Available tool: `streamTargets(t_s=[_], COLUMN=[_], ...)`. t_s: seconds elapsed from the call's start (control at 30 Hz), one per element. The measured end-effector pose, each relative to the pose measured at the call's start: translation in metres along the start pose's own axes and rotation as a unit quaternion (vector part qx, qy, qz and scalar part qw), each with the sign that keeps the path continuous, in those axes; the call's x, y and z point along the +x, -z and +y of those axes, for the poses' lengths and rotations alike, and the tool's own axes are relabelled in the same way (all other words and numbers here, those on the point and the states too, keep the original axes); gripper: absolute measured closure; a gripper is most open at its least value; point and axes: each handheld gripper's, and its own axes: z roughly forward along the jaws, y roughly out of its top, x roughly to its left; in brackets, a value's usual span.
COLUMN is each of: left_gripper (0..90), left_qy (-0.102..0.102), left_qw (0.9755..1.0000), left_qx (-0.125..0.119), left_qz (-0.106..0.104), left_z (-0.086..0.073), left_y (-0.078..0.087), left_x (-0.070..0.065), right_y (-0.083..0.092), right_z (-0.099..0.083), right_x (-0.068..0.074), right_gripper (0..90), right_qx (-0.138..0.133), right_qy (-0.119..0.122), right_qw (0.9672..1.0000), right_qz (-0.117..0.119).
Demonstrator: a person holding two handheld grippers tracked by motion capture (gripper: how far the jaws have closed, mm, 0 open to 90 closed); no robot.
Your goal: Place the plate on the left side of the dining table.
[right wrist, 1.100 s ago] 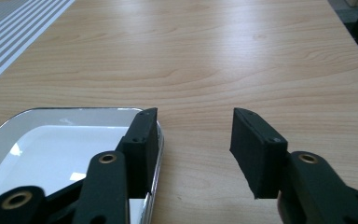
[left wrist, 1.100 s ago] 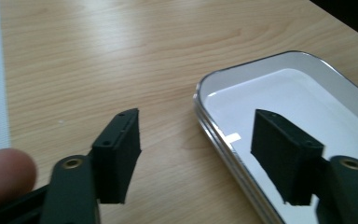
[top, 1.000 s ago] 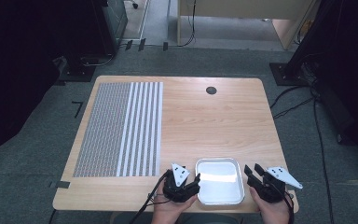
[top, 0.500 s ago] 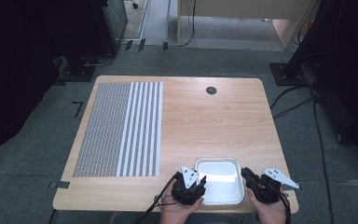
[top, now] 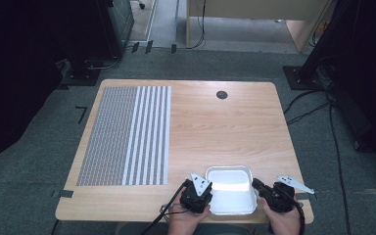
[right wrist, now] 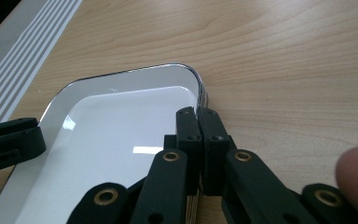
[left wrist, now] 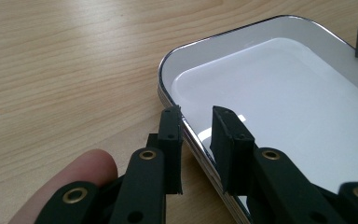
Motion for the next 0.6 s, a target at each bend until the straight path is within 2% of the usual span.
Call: streamTargets(t_s=[0.07,0.27,0.47,0.6], left_gripper=[73.9,74.1,73.6,72.6], left_qy=[-0.001,-0.01,-0.007,-0.006], left_qw=[1.0,0.9998,0.9998,0.9999], left_qx=[-0.001,-0.005,-0.004,-0.002], left_qz=[0.003,0.019,0.019,0.014], left_z=[0.0,0.0,0.002,0.002], left_y=[-0.001,-0.005,-0.009,-0.011], left_x=[0.0,-0.003,-0.003,-0.002], right_y=[0.001,0.001,0.002,0.003], right_z=[0.0,0.0,0.001,0.001], right_x=[-0.001,-0.002,-0.002,-0.002], right_gripper=[89.5,89.1,89.5,89.7], right_qx=[0.001,0.005,0.01,0.009], right_qy=[-0.009,-0.017,-0.02,-0.034], right_qw=[1.0,0.9998,0.9998,0.9994], right_qz=[0.003,0.004,-0.003,-0.002])
